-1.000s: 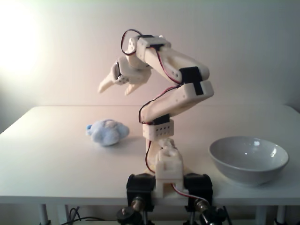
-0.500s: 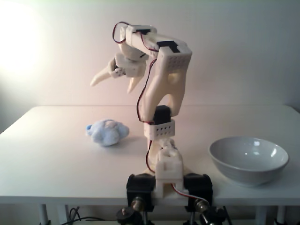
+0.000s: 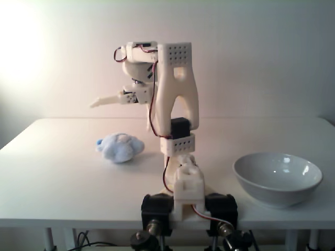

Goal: Grasp a skyblue doll and put it into the bowl.

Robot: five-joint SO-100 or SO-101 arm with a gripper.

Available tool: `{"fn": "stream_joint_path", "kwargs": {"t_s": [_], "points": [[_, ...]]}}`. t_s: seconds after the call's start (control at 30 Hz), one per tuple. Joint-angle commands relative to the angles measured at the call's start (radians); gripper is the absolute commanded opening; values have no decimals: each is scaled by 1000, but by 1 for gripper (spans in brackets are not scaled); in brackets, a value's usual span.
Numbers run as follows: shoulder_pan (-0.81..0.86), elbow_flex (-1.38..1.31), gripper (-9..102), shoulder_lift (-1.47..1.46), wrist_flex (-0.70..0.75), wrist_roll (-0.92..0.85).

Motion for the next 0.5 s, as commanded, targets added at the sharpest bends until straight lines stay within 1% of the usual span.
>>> {"fn": "stream_joint_path", "kwargs": {"t_s": [0.0,0.13,0.37,0.47], "points": [[-11,-32,94,-52,11,2],[-20,-31,93,-132,11,0],[-97,-49,93,-258,-3,-2],[-129,-54,93,-316,-34,-3]]}}
